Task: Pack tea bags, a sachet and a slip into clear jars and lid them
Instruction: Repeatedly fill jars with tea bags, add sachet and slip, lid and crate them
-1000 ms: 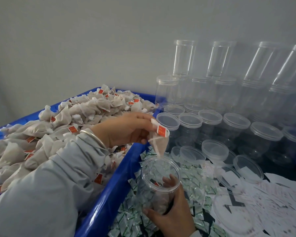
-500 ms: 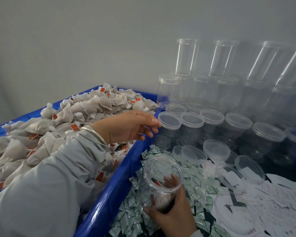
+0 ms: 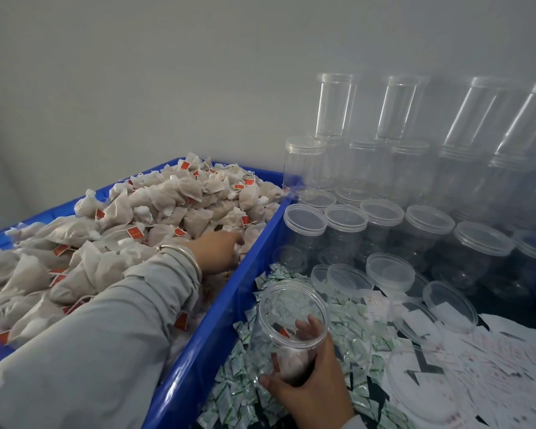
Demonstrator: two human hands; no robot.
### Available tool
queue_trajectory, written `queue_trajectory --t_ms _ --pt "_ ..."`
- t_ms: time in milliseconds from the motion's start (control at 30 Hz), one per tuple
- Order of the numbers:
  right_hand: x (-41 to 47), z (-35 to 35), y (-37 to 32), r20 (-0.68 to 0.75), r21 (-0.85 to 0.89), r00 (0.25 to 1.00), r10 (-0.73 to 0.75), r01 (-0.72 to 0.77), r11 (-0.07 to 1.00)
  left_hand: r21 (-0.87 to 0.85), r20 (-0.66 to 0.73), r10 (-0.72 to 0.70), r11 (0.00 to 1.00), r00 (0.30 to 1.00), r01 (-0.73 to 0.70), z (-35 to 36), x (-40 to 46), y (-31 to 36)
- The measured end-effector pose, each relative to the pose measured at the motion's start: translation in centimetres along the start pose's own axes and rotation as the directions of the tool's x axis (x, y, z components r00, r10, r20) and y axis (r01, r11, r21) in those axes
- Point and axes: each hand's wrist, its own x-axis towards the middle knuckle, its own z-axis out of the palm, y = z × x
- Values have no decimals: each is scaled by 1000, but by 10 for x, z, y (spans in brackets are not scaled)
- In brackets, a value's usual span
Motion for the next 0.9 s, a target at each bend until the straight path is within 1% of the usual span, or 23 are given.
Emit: queue_trajectory --t_ms 33,67,267,467,600,733,800,900 --pt "0 0 0 0 1 1000 1 -1 1000 29 56 10 1000 998 -12 6 2 -2" --pt "0 0 1 0 2 1000 3 -3 1000 49 81 21 998 996 -25 10 4 -4" --pt "1 0 2 0 8 1000 -1 1 1000 57 77 45 997 996 -50 16 10 -7" --pt "1 1 6 -8 0 1000 -12 12 1000 57 134 22 998 991 -30 16 8 -4" --pt "1 1 6 -4 7 1000 -15 15 1000 55 98 33 998 995 -39 14 6 0" --pt "1 0 5 0 15 1000 -14 14 1000 41 100 23 999 995 -28 10 4 3" --pt "0 0 4 1 0 1000 -14 14 1000 28 52 5 1000 999 -7 6 4 3" --pt "0 0 3 2 2 1000 -17 17 1000 -70 -74 -59 996 995 54 -3 3 5"
